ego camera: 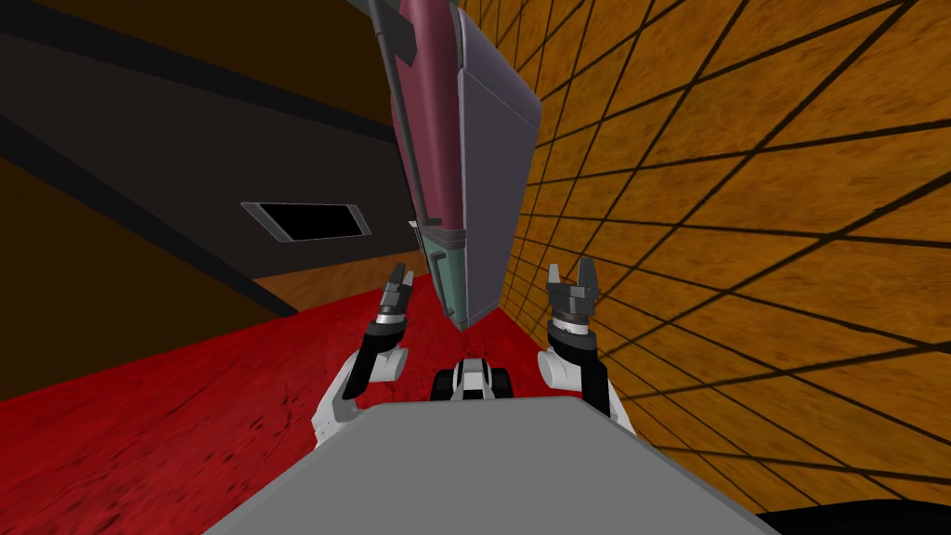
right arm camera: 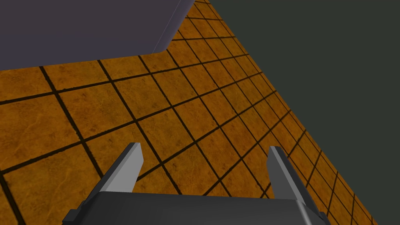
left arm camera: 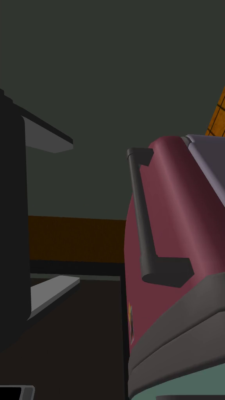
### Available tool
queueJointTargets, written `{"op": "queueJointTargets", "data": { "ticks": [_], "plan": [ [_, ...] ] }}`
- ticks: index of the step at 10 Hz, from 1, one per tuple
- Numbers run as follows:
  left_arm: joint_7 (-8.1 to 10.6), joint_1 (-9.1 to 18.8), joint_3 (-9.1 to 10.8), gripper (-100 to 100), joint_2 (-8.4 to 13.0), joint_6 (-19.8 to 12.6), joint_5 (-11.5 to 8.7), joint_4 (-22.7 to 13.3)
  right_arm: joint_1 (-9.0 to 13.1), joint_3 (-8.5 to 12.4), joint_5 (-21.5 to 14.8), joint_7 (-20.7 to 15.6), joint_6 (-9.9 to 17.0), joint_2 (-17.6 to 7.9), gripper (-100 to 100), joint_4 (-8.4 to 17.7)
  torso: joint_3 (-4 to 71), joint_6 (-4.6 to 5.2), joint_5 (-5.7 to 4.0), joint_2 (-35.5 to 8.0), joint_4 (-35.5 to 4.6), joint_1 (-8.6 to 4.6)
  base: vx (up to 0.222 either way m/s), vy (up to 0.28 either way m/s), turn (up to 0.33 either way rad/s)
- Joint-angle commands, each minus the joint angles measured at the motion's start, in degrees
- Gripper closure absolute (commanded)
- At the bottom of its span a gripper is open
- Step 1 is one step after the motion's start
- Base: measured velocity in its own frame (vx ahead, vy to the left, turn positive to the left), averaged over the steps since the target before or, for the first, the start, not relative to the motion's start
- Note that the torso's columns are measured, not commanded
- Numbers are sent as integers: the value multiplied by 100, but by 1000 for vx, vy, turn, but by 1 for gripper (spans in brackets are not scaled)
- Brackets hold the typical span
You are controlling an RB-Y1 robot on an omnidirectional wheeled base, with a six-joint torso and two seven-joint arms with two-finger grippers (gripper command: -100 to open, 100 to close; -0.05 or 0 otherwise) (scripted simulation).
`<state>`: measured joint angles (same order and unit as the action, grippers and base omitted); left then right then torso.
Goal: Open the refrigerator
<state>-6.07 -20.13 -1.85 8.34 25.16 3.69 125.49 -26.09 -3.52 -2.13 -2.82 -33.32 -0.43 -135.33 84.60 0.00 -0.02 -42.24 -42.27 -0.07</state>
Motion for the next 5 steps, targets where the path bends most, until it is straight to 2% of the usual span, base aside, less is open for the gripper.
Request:
{"op": "queueJointTargets", "data": {
  "ticks": [1, 3, 4, 5],
  "plan": [
    [84, 334, 81, -100, 287, -167, -98, -313, 0, 0, 0, 0, 0, 0, 0, 0, -2, -1, -1, -3, -1, -3, 13, -78, 5],
    [205, 717, 221, -100, 588, -357, -250, -685, 0, 0, 0, 0, 0, 0, 0, 0, -4, -1, 4, -7, -2, 13, 11, -82, -1],
    [205, 836, 221, -100, 588, -357, -250, -807, 0, 0, 0, 0, 0, 0, 0, 0, -2, -1, 2, -4, -1, 6, 14, -71, 4],
    [269, 1032, 297, -100, 734, -459, -332, -977, 0, 0, 0, 0, 0, 0, 0, 0, -3, -1, 3, -4, -1, 11, 10, -82, -1]
  ]
}}
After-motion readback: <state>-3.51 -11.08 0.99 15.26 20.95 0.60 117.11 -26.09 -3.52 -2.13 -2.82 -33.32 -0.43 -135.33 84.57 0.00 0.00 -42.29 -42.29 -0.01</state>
